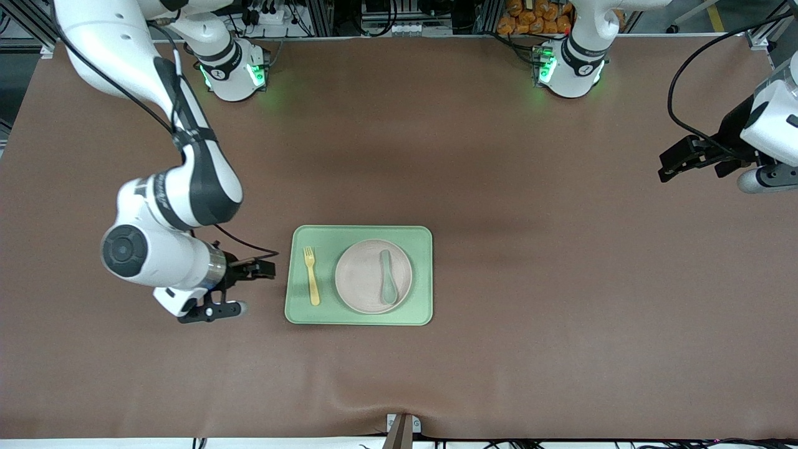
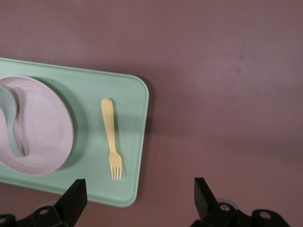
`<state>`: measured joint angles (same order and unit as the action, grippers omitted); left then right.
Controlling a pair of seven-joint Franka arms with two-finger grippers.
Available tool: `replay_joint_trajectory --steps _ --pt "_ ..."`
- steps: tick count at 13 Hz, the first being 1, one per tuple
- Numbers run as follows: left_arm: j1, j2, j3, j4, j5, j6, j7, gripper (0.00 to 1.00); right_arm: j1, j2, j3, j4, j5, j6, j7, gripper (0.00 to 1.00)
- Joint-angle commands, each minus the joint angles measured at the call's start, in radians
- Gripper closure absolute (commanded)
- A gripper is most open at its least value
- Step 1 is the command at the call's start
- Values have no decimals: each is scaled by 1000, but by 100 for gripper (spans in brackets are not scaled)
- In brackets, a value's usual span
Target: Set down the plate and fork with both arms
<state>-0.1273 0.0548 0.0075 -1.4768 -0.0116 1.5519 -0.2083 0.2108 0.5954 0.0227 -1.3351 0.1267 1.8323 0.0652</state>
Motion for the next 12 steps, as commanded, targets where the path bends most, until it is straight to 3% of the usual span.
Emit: replay_joint_trajectory --steps 1,4,8,12 --pt "9 -23 -3 -7 16 -4 15 0 -53 -20 5 86 -25 -164 -1 0" --pt "38 -30 -14 -7 15 -3 21 0 -51 -97 -18 96 -82 -254 2 0" --pt "124 -41 -113 -14 12 -3 21 0 -76 -224 -17 87 -84 -311 1 0" --pt "123 -43 -115 -17 13 -3 20 0 -180 -373 13 47 -78 -418 -7 0"
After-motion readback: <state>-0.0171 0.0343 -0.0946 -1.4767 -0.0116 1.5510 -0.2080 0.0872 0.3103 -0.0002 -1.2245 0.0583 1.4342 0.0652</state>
